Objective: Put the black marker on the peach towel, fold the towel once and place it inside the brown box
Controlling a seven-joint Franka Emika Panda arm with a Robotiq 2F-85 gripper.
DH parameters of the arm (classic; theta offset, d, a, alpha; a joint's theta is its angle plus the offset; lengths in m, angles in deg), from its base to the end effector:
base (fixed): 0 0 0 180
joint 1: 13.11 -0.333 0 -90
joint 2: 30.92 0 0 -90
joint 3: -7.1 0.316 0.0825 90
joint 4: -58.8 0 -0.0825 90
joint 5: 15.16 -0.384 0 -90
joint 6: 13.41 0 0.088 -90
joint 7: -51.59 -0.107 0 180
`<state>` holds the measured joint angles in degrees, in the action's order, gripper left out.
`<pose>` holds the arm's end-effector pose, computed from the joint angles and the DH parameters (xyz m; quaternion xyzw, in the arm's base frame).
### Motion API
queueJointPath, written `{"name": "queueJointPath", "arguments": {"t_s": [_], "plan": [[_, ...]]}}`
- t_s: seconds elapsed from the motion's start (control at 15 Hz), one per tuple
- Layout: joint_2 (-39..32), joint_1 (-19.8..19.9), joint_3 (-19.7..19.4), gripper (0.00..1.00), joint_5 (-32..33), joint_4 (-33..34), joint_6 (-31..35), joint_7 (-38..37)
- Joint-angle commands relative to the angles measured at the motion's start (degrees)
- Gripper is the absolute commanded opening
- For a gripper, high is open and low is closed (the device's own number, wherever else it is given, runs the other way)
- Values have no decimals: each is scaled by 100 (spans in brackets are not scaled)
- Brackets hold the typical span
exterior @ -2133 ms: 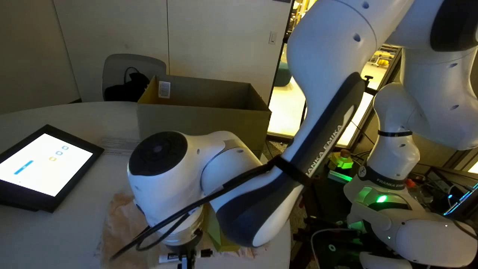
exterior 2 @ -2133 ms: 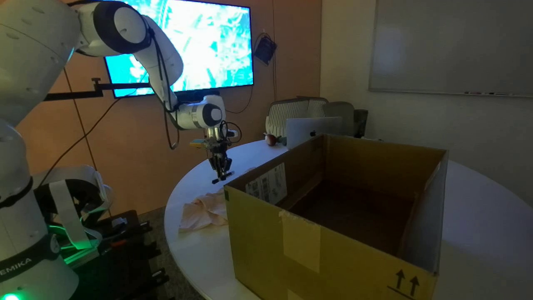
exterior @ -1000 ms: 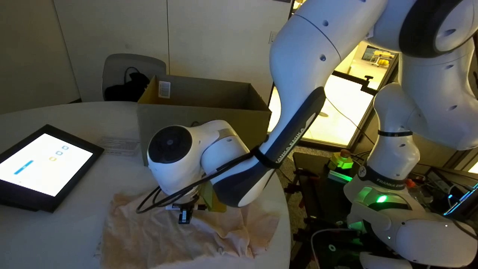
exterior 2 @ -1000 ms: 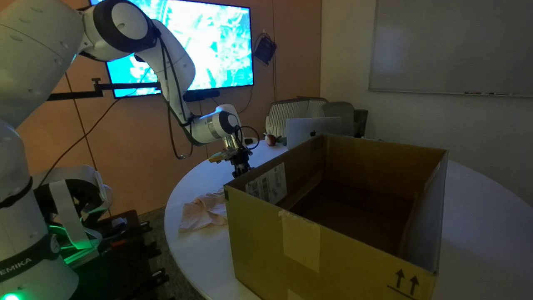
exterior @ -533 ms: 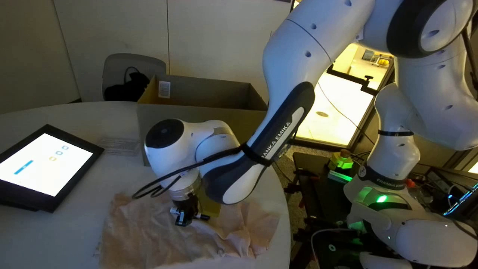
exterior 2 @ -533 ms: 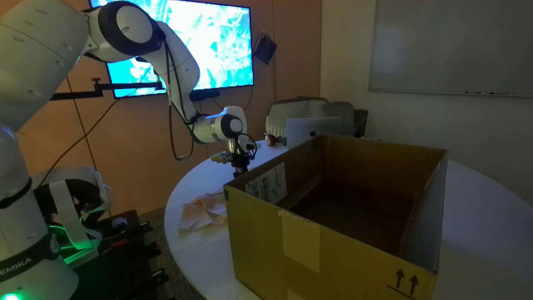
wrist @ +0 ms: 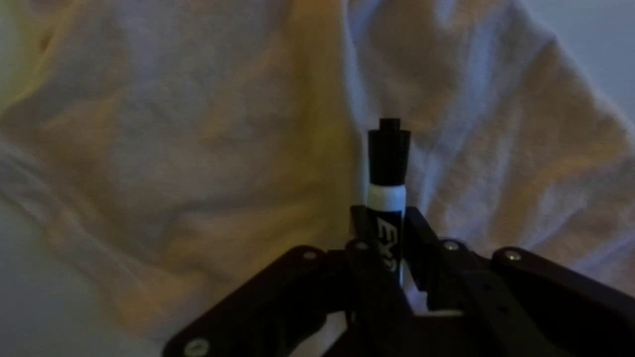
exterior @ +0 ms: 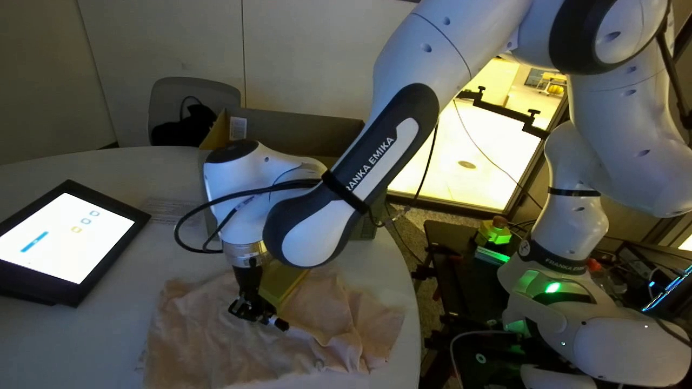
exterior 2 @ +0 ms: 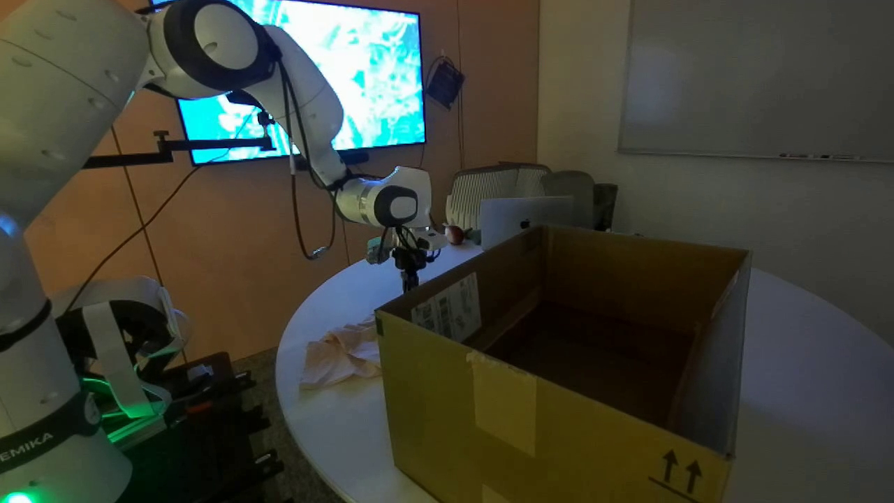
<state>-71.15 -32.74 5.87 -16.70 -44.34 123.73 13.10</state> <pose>0.6054 0.2023 0.1462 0.9818 -0.1822 -0.0484 0.0245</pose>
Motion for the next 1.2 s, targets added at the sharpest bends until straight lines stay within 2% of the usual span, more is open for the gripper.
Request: {"name": "queueJointPath", "arguments": {"t_s": [0.0, 0.33, 0.67, 0.8, 0.93, 1.13], "plan": [[61, 76, 121, 15, -516, -63, 398, -615], [-28, -51, 106, 15, -977, -364, 1410, -1617], [104, -379, -168, 15, -1041, -992, 2669, -2814], [211, -644, -421, 15, -1003, -1267, 3171, -3353], [294, -1081, -864, 15, -953, -1497, 3596, -3941], [421, -1756, -1529, 15, -838, -1738, 3652, -4525]]}}
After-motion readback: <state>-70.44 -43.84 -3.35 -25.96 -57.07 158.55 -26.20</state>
